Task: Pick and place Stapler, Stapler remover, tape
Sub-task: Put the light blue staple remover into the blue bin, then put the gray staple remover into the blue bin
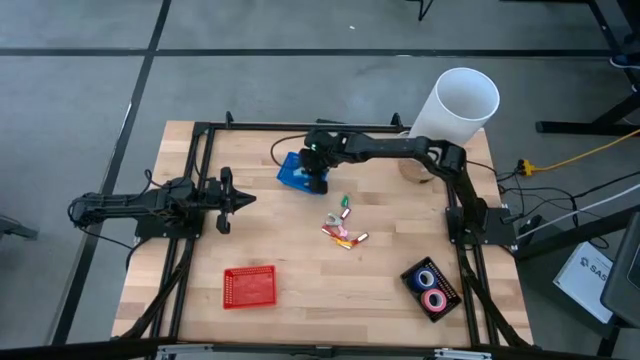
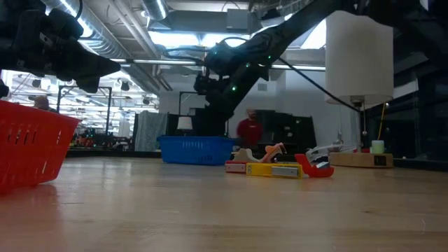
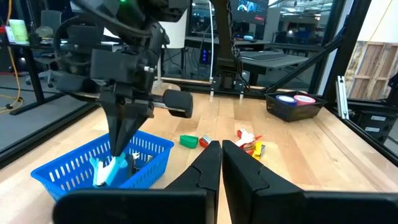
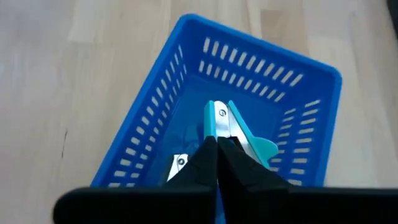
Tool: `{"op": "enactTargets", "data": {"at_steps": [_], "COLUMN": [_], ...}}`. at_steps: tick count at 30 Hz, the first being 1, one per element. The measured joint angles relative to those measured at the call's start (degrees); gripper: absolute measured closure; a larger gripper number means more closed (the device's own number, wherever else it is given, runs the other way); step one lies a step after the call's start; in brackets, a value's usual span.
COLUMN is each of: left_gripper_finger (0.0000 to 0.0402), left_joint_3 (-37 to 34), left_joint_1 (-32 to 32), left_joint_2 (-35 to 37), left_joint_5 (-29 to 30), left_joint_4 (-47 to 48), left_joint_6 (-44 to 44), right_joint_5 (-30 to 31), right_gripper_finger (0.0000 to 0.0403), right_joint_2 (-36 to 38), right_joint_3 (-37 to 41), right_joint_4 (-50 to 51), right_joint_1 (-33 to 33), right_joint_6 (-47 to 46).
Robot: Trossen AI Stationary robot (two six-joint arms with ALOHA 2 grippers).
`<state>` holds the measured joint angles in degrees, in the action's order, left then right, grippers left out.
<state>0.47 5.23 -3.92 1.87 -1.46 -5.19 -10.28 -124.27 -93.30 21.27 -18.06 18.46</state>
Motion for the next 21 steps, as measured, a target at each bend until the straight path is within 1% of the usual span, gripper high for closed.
{"op": "enactTargets", "data": {"at_steps": [6, 11, 15, 18, 21], "left_gripper_finger": [0.0391, 0.039, 0.0394, 0.0395, 0.0395], "left_joint_3": [0.0, 0.0, 0.0, 0.0, 0.0], "left_joint_1": [0.0, 0.0, 0.0, 0.0, 0.0], "left_joint_2": [0.0, 0.0, 0.0, 0.0, 0.0], "left_joint_5": [0.0, 0.0, 0.0, 0.0, 0.0], "left_joint_4": [0.0, 0.0, 0.0, 0.0, 0.0], "left_joint_6": [0.0, 0.0, 0.0, 0.0, 0.0], "right_joint_5": [0.0, 0.0, -0.3, -0.3, -0.3], "right_gripper_finger": [0.0376, 0.0351, 0.0318, 0.0288, 0.026], "right_joint_2": [0.0, 0.1, 0.3, 0.5, 1.5], "right_joint_3": [0.0, 0.0, -0.3, -2.0, -3.6], "right_joint_4": [0.0, 0.5, 0.9, 1.9, 3.2], "right_joint_1": [0.0, 0.0, 0.0, 0.0, -0.2], "right_joint_6": [-0.5, -4.9, -6.3, -6.6, -9.0]}}
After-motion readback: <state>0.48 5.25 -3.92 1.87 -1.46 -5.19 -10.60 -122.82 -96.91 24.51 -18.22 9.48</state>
